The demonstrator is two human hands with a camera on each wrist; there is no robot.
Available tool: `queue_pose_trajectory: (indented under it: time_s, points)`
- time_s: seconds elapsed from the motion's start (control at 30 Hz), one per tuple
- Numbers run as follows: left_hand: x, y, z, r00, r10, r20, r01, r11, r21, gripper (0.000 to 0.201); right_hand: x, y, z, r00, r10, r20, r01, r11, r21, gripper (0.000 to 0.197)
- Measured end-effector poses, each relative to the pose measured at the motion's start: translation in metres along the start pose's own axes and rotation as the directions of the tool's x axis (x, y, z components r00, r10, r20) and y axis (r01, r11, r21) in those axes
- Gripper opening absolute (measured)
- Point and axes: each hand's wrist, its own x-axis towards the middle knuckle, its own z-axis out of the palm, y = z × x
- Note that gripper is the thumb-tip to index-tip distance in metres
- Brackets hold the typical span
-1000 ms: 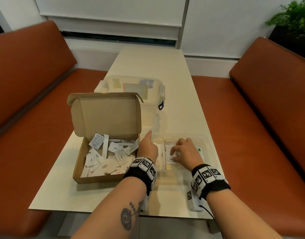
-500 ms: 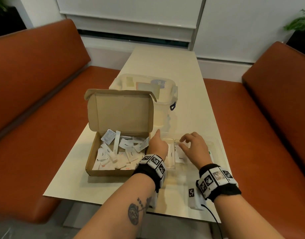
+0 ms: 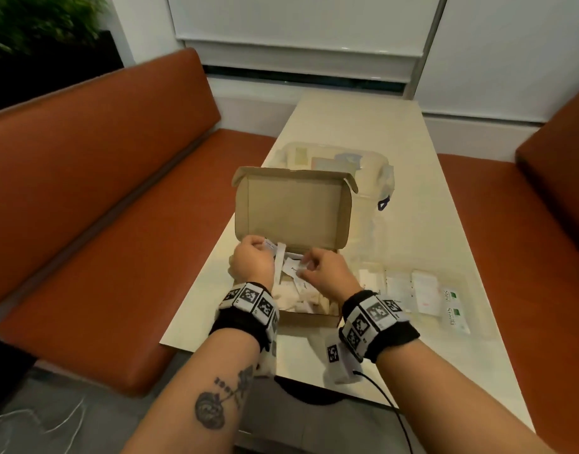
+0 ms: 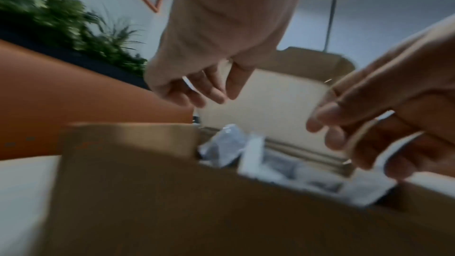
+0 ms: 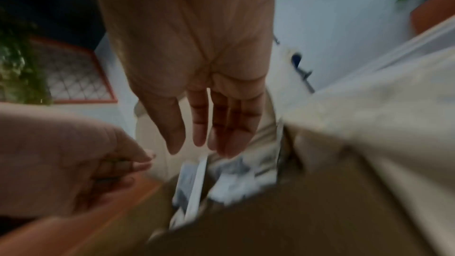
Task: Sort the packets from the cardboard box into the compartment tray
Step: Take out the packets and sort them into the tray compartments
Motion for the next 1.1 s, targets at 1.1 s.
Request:
queue_pose_trajectory:
  time_s: [1.1]
  points:
    - [0.035, -0.054, -0.005, 0.993, 0.006, 0.121, 0.001, 0.999, -0.053, 0.034, 0.044, -0.056, 0.083, 0.898, 0.225, 0.377, -0.152, 0.965, -0.214, 0.020]
